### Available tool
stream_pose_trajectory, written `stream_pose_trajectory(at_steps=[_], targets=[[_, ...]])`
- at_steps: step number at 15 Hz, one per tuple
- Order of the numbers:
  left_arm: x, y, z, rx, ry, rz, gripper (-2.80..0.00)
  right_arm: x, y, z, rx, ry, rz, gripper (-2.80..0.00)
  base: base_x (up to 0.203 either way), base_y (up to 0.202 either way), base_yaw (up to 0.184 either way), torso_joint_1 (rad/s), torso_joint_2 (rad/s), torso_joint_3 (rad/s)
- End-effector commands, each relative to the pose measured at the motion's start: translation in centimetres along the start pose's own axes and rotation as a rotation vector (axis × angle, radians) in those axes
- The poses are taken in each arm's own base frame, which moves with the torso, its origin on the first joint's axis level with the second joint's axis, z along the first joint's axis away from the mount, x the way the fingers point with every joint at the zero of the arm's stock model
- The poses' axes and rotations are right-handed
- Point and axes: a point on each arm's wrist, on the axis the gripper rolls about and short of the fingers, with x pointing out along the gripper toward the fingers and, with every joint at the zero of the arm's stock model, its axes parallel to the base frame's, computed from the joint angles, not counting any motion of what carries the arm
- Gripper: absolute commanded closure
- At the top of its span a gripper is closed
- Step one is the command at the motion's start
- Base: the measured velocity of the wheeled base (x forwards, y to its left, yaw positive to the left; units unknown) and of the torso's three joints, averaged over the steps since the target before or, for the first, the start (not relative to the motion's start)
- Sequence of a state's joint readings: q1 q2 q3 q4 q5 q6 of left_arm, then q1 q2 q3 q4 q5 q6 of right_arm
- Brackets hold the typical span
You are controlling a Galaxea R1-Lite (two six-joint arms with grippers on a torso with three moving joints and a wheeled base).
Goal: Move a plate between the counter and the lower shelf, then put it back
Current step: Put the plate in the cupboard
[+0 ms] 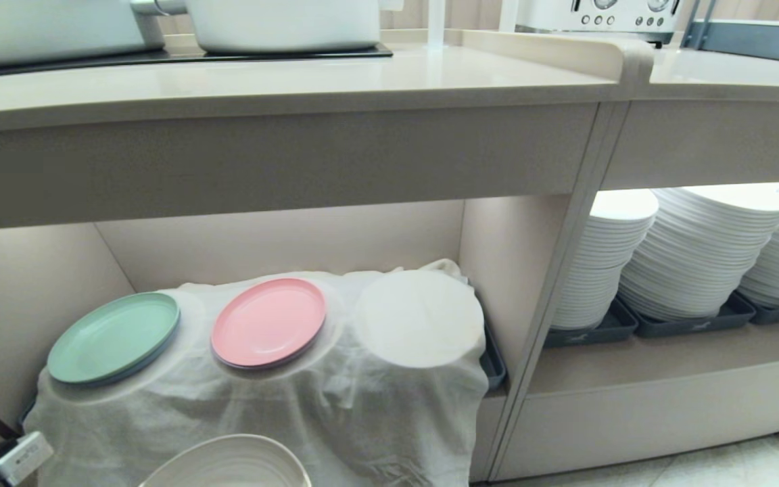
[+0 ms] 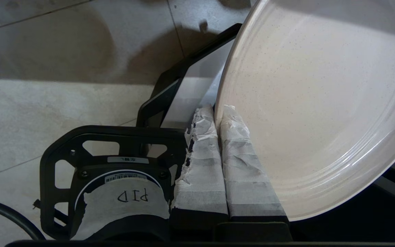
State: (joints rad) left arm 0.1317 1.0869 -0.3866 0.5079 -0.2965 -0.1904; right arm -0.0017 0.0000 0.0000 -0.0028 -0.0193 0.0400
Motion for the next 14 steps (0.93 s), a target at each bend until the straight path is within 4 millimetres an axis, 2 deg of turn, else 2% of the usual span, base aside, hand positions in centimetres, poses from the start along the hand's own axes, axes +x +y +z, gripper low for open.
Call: stream_pose_trajectory(at_steps=[1, 14], targets=[[-0.03, 0.02, -0.20, -0.001, -0.001, -0.003, 0.00, 0.00, 0.00, 0.02, 0.000, -0.002, 0.001, 0.00, 0.000, 0.000, 0.000, 0.000, 0.00, 0.000], [-0.01, -0.03, -0.18, -0.011, 0.008, -0.030, 0.00, 0.00, 0.00, 0.02, 0.000, -0.002, 0.001, 0.00, 0.000, 0.000, 0.000, 0.000, 0.00, 0.000]])
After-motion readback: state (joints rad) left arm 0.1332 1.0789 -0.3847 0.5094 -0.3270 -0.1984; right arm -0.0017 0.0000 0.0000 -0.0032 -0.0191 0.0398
